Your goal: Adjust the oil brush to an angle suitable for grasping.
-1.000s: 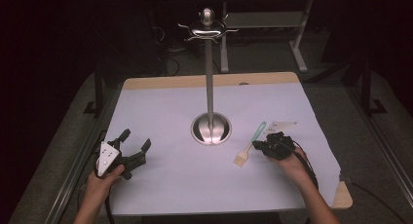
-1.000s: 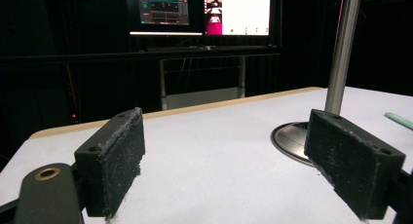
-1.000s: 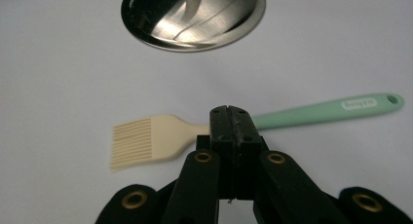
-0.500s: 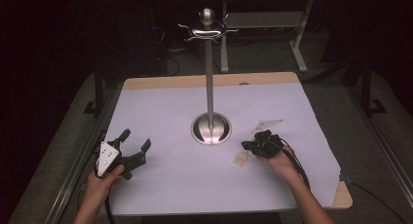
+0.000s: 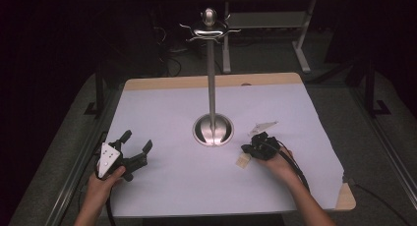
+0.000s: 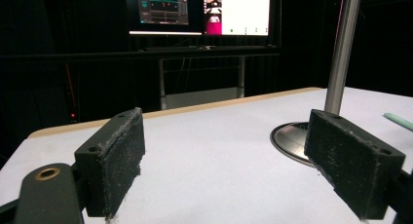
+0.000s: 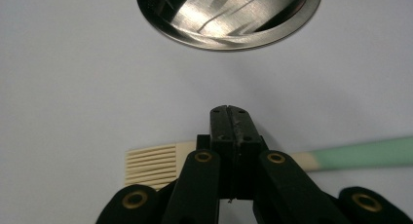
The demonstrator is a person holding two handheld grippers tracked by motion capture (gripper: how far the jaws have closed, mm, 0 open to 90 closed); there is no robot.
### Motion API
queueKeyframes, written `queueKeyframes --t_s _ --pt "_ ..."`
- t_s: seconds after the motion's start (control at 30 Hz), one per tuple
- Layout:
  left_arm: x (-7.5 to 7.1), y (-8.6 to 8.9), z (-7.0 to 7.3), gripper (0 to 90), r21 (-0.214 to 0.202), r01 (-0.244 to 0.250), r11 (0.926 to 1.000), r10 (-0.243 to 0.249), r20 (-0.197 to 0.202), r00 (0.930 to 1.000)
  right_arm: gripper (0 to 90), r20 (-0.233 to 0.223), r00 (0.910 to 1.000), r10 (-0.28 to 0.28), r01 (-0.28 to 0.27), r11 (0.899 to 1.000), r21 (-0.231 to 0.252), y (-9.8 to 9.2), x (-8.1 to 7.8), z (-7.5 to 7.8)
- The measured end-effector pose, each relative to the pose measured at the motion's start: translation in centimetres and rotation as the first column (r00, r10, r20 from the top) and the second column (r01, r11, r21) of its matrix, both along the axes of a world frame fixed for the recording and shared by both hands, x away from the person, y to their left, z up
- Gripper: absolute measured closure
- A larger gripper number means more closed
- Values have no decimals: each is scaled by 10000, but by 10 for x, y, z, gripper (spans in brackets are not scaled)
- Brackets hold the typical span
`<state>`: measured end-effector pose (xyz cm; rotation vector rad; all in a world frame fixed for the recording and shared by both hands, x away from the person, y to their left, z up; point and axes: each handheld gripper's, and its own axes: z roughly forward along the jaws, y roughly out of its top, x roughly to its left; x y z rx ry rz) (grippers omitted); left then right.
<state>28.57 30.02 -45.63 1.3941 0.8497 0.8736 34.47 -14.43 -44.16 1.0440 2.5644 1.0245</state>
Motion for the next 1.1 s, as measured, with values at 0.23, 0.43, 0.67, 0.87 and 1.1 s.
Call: queueKeyframes --t_s 0.23,0.43,0.67,0.87,1.1 --pt "0 0 0 145 -12 3 10000 -3 1 10000 899 -143 9998 -139 139 9999 -5 -1 2 0" --pt "0 0 0 145 25 -2 10000 2 -6 10000 900 -249 9994 -243 240 9997 -104 0 3 0" --pt "0 0 0 145 4 0 10000 0 -1 10000 900 -379 9988 -315 292 9978 -603 3 5 1" --pt "0 0 0 145 15 2 10000 -2 -8 10000 900 -570 9981 -234 190 9969 -764 -1 1 3" --pt "0 0 0 145 31 1 10000 -1 6 10000 900 -684 9975 -176 109 9953 -960 -7 -4 5"
